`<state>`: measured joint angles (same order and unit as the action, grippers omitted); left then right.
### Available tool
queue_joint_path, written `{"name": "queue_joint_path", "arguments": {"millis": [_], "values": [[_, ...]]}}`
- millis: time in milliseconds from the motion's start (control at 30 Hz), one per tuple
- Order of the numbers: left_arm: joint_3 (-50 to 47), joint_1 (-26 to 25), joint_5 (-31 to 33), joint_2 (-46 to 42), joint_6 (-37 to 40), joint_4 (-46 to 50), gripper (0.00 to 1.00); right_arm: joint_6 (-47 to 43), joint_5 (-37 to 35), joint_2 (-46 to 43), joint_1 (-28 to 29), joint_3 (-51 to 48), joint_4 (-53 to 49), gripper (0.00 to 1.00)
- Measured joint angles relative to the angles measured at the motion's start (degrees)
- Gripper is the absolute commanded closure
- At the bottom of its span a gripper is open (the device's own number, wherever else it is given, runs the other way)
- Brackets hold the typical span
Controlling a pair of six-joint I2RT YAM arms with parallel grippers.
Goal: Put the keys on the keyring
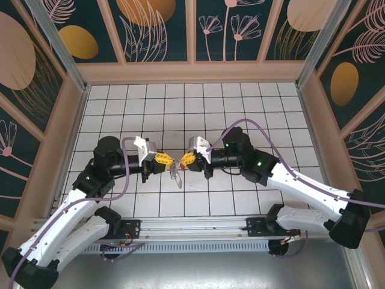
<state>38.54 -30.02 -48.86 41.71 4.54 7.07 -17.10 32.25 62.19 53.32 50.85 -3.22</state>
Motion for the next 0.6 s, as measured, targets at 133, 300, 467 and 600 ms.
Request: {"name": "queue_joint_path", "arguments": {"millis": [133, 300, 467, 600], "values": [[0.00, 0.00, 0.00, 0.00, 0.00, -0.02, 1.00, 0.13, 0.42, -0.02, -0.11, 0.00, 0.04, 1.00], [0.00, 0.00, 0.00, 0.00, 0.00, -0.02, 1.00, 0.22, 0.55, 0.00, -0.31, 0.00, 0.24, 1.00], [0.00, 0.00, 0.00, 0.00, 0.00, 0.00, 1.00, 0.81, 0.79, 0.00, -0.52, 0.00, 0.42, 1.00], [0.00, 0.00, 0.00, 0.00, 0.00, -0.02, 1.00, 1.01, 0.85, 0.00, -0.61, 0.00, 0.44, 1.00]]}}
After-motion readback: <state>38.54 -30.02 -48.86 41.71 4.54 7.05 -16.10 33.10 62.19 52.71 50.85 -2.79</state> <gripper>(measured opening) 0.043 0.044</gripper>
